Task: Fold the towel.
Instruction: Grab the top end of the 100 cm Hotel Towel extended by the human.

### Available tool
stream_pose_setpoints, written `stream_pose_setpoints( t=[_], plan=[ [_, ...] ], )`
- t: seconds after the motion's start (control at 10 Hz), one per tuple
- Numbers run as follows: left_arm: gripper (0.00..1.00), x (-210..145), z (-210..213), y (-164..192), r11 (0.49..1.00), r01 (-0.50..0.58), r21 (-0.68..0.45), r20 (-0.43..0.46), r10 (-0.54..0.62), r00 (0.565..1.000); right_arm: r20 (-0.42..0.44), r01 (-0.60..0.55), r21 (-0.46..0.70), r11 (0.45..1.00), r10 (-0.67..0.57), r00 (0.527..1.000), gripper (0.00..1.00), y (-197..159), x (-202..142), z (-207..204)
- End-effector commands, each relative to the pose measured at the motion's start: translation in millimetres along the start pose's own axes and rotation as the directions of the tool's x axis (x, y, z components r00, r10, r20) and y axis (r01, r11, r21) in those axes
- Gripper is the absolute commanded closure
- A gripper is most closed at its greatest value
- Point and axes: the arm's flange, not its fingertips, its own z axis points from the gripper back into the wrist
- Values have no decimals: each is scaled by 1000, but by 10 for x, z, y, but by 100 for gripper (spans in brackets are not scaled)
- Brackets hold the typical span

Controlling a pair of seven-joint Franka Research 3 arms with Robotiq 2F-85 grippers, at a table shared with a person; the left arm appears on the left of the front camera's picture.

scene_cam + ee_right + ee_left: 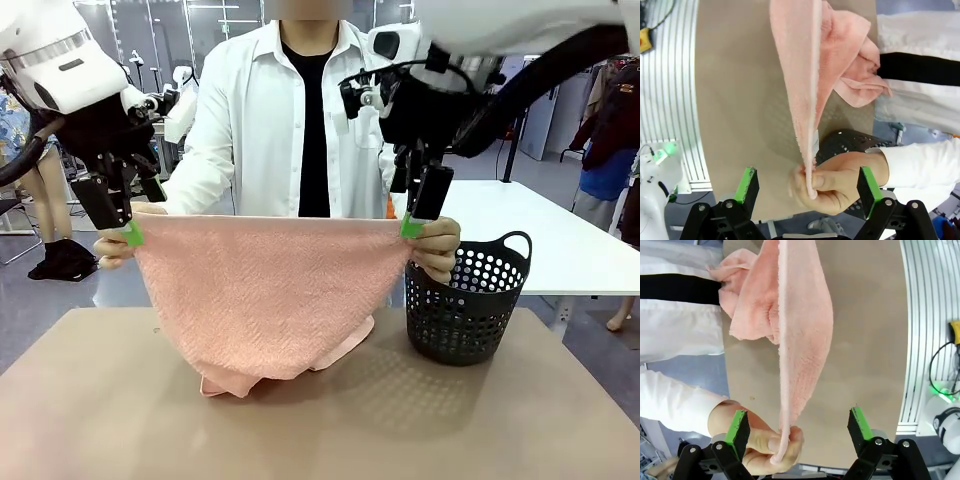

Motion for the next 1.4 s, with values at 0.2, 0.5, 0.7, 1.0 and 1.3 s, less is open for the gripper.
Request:
stream_pose_setpoints(
  t=[0.2,0.5,0.7,1.0,1.3],
  plan=[
    [0,14,-215,-38,999,-31,-7,-27,31,999,-32,37,-22,999,-37,999,0,24,52,-213],
    [0,45,-323,-22,999,-32,-15,-31,31,999,-30,28,22,999,-27,999,0,21,98,-347],
    [40,25,-359,-8,999,-42,-17,-30,42,999,-7,27,26,999,-26,1000,0,20,108,-404],
    [100,70,-351,-15,999,-31,-25,-25,31,999,15,30,11,999,-30,999,100,-1,111,-410],
    [100,97,-330,-17,999,-28,-25,-19,27,999,18,28,14,1000,-28,999,86,-1,115,-412]
  ],
)
